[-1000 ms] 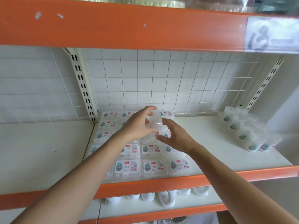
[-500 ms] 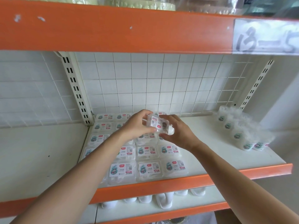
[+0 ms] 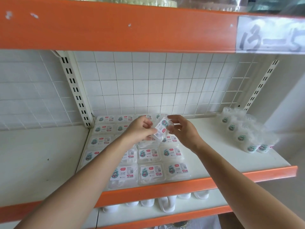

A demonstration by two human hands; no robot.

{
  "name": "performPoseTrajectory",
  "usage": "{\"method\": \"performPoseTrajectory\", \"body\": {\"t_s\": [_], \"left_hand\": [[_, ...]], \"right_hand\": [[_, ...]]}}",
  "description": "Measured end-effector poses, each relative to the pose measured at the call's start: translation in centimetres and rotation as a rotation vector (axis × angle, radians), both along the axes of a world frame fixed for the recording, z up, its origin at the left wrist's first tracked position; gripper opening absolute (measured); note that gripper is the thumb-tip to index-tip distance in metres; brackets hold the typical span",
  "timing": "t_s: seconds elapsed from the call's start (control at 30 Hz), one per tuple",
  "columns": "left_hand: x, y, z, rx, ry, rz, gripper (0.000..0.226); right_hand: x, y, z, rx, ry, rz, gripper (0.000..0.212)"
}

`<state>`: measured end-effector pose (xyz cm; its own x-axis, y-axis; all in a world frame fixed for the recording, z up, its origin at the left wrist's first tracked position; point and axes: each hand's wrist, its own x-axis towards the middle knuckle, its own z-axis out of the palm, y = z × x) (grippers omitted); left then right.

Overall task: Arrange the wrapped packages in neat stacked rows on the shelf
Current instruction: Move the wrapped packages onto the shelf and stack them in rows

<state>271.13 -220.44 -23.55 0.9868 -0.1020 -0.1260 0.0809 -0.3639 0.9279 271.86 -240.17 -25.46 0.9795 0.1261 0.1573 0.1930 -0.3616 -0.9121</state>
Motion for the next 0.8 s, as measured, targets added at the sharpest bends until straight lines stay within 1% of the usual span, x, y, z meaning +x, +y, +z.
{"method": "performPoseTrajectory", "body": {"t_s": [0.07,0.13,0.2,0.27,0.33,0.4,0.47,0.53,0.63,0.7,0.8], "left_hand": [[-0.1,-0.3,0.1,0.147,-0.042,-0.025,0.023],[-0.2,-0.4,0.3,0.199,-0.065,-0.027,0.026],[-0.3,-0.7,0.5,0.161,-0.075,-0.022,0.028],[-0.6,-0.9,0.7,0.079,-0.065,-0.031,0.031],[-0.8,-1.2,0.8,0.047,-0.059,-0.059,0.036],[-0.9,-1.5,0.8,0.015,-0.044,-0.070,0.036],[-0.8,-1.6,0.6,-0.030,-0.022,-0.041,0.034],[-0.6,-1.8,0.3,-0.066,0.000,-0.005,0.034],[-0.6,-2.2,0.0,-0.088,0.024,0.003,0.034],[-0.6,-2.5,-0.2,-0.091,0.028,-0.002,0.033],[-0.3,-2.8,-0.4,-0.082,0.045,-0.011,0.033]], "right_hand": [[0.0,0.0,0.2,-0.003,-0.009,-0.012,0.023],[0.0,0.0,0.3,-0.025,-0.017,-0.018,0.022],[0.0,0.0,0.5,-0.033,-0.041,-0.012,0.023],[0.0,0.0,0.6,-0.028,-0.063,0.004,0.028],[-0.2,0.1,0.8,-0.008,-0.069,-0.005,0.032],[-0.4,0.1,1.0,-0.001,-0.103,-0.029,0.031],[-0.3,0.0,0.7,-0.085,-0.172,-0.052,0.032],[-0.5,-0.2,0.2,-0.222,-0.233,-0.042,0.034],[-0.8,-0.5,-0.6,-0.382,-0.326,-0.018,0.049],[-1.0,-0.6,-0.7,-0.471,-0.353,-0.009,0.058],[-1.1,-0.7,-0.6,-0.587,-0.382,-0.008,0.061]]}}
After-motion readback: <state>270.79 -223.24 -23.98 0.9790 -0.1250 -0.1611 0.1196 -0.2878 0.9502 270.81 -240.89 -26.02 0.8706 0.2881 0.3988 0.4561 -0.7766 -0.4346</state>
